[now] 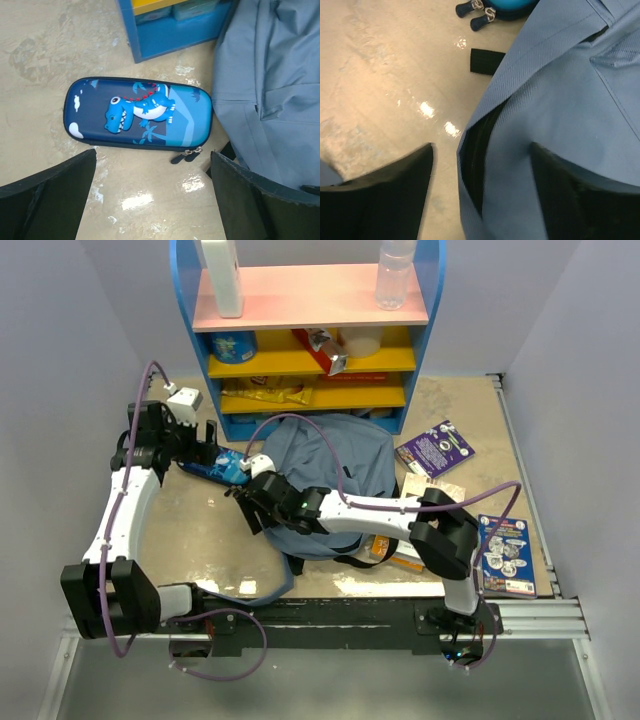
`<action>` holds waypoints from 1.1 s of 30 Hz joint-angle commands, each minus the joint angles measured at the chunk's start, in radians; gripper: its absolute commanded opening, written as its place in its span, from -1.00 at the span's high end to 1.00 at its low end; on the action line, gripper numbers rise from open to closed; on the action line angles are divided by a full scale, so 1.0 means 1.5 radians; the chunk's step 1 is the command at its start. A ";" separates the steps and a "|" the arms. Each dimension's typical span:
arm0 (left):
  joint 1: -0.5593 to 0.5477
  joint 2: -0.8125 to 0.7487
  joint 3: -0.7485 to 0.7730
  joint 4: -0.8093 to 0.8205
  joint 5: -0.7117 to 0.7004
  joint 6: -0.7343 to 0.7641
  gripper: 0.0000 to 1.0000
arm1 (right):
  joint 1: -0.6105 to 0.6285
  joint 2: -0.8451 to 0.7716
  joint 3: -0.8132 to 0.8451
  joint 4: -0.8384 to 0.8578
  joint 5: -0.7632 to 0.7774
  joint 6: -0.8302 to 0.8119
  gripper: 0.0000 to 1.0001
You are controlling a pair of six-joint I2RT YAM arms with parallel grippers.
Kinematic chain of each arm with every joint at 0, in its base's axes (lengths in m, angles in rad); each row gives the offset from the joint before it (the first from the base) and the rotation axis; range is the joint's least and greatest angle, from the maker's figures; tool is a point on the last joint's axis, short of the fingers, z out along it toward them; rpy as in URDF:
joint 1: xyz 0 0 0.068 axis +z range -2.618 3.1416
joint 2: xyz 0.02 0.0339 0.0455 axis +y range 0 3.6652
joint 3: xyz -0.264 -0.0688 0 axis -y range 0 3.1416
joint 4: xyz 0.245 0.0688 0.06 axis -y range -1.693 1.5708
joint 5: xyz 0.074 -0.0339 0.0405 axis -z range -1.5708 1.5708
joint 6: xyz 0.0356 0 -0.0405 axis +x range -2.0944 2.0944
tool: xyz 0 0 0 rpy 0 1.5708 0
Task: Pack the student bag
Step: Adjust the student bag at the center of the board.
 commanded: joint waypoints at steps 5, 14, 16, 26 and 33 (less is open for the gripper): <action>0.038 -0.009 0.024 -0.002 0.011 0.020 -1.00 | -0.001 0.036 0.083 -0.012 0.062 -0.045 0.71; 0.045 -0.021 -0.009 0.008 0.004 0.033 -1.00 | 0.041 -0.071 0.137 0.011 0.142 -0.152 1.00; 0.047 -0.023 -0.016 0.012 0.003 0.033 -1.00 | 0.090 -0.080 0.144 0.029 0.160 -0.224 1.00; 0.048 -0.027 -0.017 0.012 0.004 0.037 -1.00 | 0.308 -0.082 0.008 0.072 0.254 -0.359 1.00; 0.046 -0.012 -0.005 0.011 0.033 0.042 -1.00 | 0.312 -0.116 -0.136 0.013 0.166 -0.244 -0.27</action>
